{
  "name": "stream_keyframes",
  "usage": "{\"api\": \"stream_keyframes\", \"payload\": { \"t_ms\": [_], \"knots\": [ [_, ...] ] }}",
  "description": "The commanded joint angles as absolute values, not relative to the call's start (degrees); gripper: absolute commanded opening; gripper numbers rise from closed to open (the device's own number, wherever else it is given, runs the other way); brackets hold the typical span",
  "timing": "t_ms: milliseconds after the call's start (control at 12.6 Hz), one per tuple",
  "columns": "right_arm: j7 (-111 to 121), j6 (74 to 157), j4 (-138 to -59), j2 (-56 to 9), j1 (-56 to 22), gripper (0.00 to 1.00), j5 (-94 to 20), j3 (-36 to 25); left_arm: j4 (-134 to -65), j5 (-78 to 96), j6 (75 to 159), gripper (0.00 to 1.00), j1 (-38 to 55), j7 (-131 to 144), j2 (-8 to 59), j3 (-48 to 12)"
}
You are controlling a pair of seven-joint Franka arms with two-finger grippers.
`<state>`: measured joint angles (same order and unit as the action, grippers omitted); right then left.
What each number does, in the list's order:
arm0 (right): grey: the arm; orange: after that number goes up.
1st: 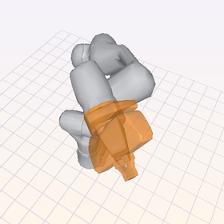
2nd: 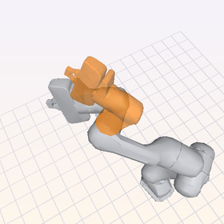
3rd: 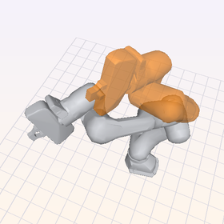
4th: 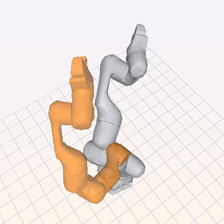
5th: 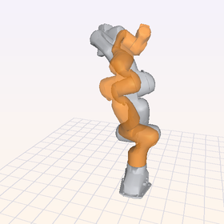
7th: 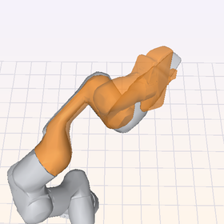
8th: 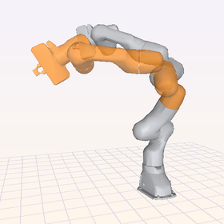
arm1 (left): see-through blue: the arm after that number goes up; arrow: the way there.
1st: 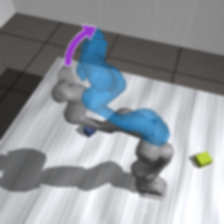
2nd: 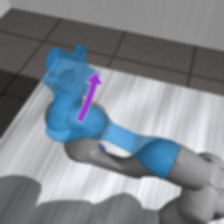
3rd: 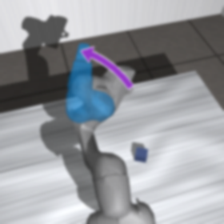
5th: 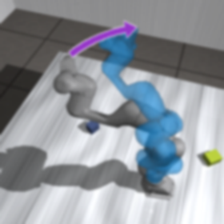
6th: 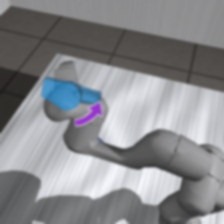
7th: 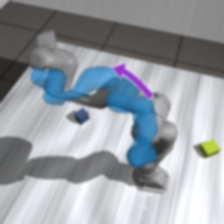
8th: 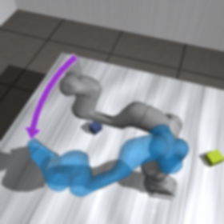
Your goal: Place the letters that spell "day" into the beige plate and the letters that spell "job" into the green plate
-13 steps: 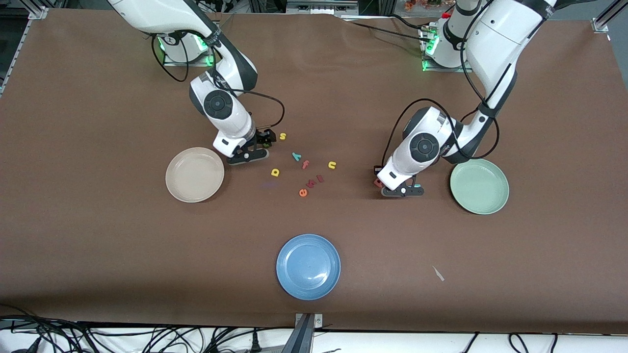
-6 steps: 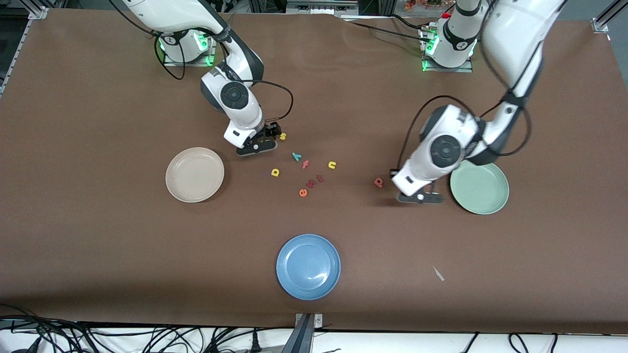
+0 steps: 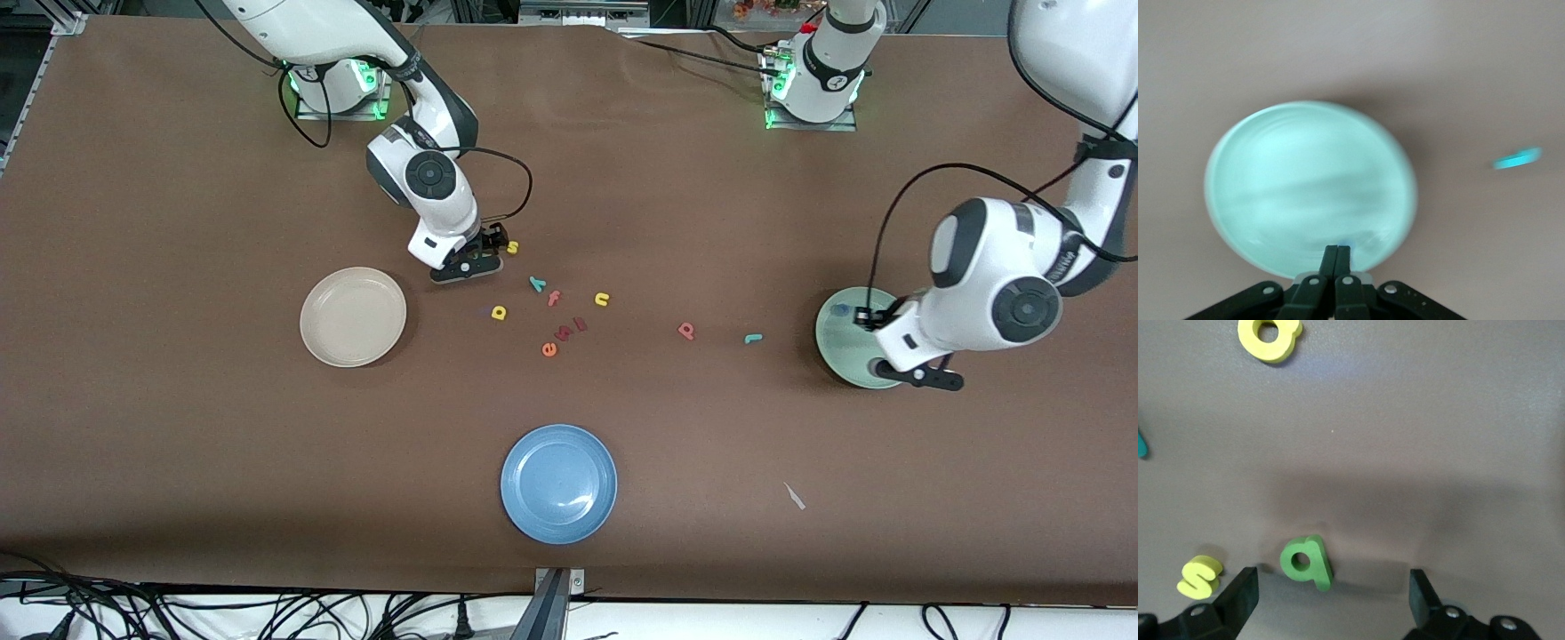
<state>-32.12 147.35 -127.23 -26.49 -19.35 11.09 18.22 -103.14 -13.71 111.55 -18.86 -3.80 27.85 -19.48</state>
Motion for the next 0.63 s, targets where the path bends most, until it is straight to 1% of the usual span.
{"api": "stream_keyframes", "payload": {
  "t_ms": [0, 79, 159, 238, 317, 397, 476, 555],
  "knots": [
    [-34.10, 149.32, -127.62, -26.89, -19.86, 0.99, 12.74, 17.93, -102.30, -19.67, 115.21, 0.00, -21.88, -5.27, 34.08, -20.30],
    [-34.28, 149.41, -127.62, -27.33, -20.56, 0.95, 12.92, 17.84, -102.30, -20.04, 115.75, 0.02, -22.84, -5.36, 34.71, -20.30],
    [-34.71, 149.41, -127.53, -27.33, -21.09, 0.93, 13.70, 17.32, -102.22, -19.95, 115.75, 0.32, -23.03, -5.36, 34.72, -20.48],
    [-35.59, 149.50, -127.53, -27.51, -21.62, 0.92, 14.84, 16.62, -102.13, -19.95, 115.75, 0.74, -22.77, -5.36, 34.46, -20.65],
    [-36.47, 149.50, -127.53, -27.51, -21.88, 0.88, 15.98, 16.52, -102.04, -19.69, 115.66, 0.91, -22.59, -5.36, 34.02, -20.92],
    [-37.08, 149.50, -127.53, -27.60, -21.88, 0.87, 16.52, 16.52, -102.04, -19.34, 115.66, 0.94, -22.59, -5.27, 33.84, -21.00],
    [-37.09, 149.50, -127.53, -27.60, -21.88, 0.83, 16.70, 16.52, -101.95, -19.25, 115.66, 0.99, -22.41, -5.27, 33.14, -21.18],
    [-37.09, 149.50, -127.44, -27.60, -21.88, 0.80, 16.70, 16.26, -101.87, -19.07, 115.49, 0.99, -22.50, -5.01, 32.09, -22.49]
  ]
}}
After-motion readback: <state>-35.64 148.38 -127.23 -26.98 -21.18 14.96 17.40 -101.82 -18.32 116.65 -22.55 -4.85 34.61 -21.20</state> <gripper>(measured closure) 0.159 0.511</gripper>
